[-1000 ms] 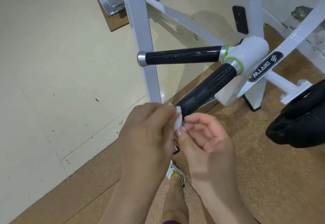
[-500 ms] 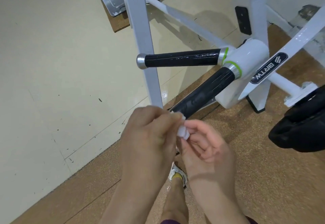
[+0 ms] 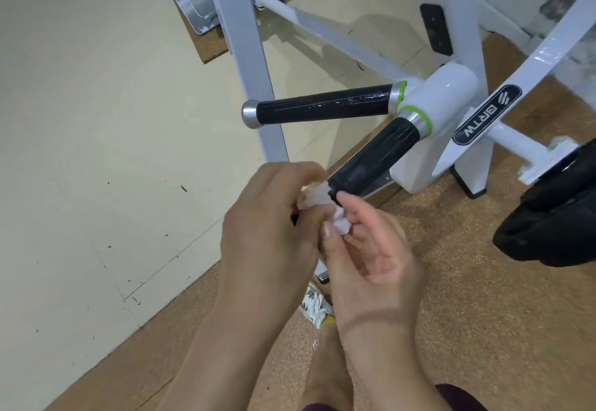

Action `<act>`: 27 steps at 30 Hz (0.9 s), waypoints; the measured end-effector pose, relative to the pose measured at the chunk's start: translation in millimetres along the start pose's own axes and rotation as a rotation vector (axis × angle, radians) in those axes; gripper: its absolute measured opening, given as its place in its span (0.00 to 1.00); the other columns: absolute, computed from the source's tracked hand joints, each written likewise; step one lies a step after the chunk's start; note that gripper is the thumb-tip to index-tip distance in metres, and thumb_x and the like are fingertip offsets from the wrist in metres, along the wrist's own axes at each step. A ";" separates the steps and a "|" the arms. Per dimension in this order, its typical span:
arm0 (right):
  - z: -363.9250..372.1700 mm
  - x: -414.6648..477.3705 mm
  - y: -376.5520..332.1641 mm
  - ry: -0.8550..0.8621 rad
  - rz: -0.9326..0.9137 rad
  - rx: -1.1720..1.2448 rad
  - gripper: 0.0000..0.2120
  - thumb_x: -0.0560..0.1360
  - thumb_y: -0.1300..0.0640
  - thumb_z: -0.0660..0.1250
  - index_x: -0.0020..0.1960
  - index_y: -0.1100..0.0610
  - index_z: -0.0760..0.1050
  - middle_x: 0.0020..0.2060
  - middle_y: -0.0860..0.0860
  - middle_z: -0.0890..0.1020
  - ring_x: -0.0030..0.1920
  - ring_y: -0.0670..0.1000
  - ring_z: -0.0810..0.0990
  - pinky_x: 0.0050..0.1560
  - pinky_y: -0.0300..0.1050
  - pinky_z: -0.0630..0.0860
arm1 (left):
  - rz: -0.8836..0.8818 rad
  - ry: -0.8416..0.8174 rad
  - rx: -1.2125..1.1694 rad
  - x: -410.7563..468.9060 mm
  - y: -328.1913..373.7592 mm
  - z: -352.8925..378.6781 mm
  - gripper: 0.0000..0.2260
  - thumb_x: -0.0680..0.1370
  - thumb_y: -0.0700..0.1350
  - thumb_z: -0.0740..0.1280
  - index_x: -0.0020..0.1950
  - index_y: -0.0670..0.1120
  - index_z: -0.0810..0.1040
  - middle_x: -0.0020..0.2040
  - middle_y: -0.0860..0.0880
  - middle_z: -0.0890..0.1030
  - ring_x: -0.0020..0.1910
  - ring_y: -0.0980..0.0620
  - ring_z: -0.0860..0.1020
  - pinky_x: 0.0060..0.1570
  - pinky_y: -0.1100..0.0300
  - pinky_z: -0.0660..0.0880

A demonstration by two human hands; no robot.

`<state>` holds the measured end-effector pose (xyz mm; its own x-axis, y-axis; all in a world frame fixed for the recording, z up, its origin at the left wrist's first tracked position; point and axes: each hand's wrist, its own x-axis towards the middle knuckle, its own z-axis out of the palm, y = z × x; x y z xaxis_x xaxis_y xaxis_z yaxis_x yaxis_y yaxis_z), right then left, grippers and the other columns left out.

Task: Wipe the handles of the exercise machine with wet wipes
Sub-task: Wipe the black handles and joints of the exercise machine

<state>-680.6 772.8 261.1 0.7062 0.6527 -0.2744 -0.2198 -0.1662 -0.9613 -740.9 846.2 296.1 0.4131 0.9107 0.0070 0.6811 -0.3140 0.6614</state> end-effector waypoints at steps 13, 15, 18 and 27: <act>-19.4 53.6 -11.6 -0.012 -0.621 -0.629 0.06 0.74 0.69 0.66 0.46 0.65 0.82 0.42 0.57 0.77 0.35 0.50 0.75 0.36 0.41 0.74 | -0.092 -0.107 -0.048 -1.8 0.0 -11.1 0.21 0.72 0.37 0.70 0.55 0.62 0.74 0.45 0.63 0.80 0.42 0.59 0.77 0.41 0.58 0.78; -17.9 51.1 -14.7 -0.025 -0.612 -0.665 0.09 0.77 0.65 0.62 0.50 0.64 0.81 0.42 0.57 0.77 0.34 0.50 0.75 0.37 0.41 0.74 | -0.069 -0.122 -0.041 0.0 1.0 -9.1 0.18 0.72 0.38 0.70 0.53 0.60 0.77 0.46 0.63 0.80 0.42 0.59 0.76 0.40 0.61 0.77; -15.1 36.9 -16.4 -0.190 -0.592 -0.726 0.11 0.77 0.61 0.63 0.55 0.63 0.80 0.46 0.57 0.77 0.39 0.52 0.76 0.40 0.46 0.75 | -0.024 -0.143 -0.003 3.3 1.6 -8.3 0.12 0.71 0.42 0.67 0.49 0.59 0.80 0.44 0.63 0.80 0.42 0.60 0.76 0.40 0.66 0.74; -14.8 48.6 -16.0 -0.051 -0.624 -0.784 0.06 0.74 0.67 0.64 0.45 0.63 0.81 0.42 0.57 0.79 0.38 0.51 0.77 0.41 0.42 0.76 | -0.097 -0.133 0.014 8.1 5.7 -0.2 0.08 0.72 0.45 0.71 0.46 0.58 0.81 0.42 0.61 0.78 0.41 0.63 0.73 0.39 0.73 0.68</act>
<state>-632.8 796.3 262.8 0.5101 0.8170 0.2689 0.6989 -0.2115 -0.6832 -733.7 851.8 300.1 0.4203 0.8938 -0.1564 0.7297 -0.2305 0.6437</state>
